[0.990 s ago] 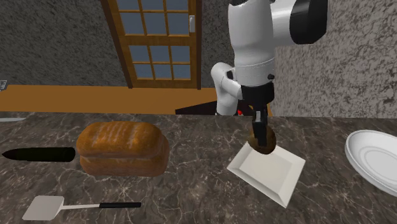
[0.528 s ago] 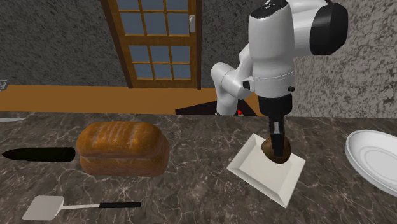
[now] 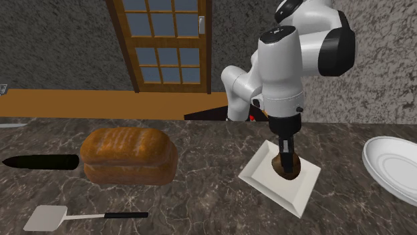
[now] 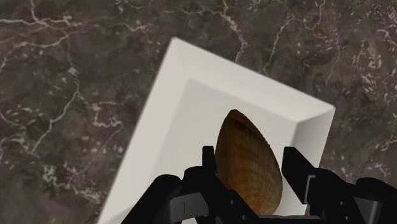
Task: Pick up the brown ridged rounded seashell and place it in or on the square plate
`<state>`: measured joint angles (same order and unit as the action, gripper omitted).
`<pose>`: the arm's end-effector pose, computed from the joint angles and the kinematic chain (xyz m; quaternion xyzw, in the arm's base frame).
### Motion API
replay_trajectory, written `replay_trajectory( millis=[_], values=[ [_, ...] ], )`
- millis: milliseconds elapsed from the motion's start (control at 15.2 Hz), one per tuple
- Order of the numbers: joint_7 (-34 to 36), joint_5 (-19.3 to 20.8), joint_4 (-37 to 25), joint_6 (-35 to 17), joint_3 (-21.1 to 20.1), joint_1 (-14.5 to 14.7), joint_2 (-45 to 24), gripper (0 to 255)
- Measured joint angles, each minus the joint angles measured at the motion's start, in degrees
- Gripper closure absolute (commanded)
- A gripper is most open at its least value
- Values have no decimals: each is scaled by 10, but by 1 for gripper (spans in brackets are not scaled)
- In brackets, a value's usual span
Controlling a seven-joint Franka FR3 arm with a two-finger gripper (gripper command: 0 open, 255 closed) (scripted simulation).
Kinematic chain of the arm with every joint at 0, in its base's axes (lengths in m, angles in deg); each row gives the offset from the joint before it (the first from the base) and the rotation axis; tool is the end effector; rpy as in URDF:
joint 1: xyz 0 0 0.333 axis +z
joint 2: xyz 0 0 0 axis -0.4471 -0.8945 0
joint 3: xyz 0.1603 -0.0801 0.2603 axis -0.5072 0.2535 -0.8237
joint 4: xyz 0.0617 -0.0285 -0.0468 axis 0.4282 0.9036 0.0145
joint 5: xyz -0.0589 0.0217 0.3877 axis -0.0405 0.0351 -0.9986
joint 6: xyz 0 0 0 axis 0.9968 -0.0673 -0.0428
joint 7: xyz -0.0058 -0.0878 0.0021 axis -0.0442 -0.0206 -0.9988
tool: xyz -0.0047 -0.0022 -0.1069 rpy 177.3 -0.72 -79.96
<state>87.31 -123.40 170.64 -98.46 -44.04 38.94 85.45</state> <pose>0.1037 0.3873 0.5054 -0.9338 0.3070 0.1281 0.1321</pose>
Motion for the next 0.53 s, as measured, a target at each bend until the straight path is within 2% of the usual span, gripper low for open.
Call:
replay_trajectory(
  millis=[528],
  values=[
    [-6,-9,13,-14,-9,2,0,255]
  ],
)
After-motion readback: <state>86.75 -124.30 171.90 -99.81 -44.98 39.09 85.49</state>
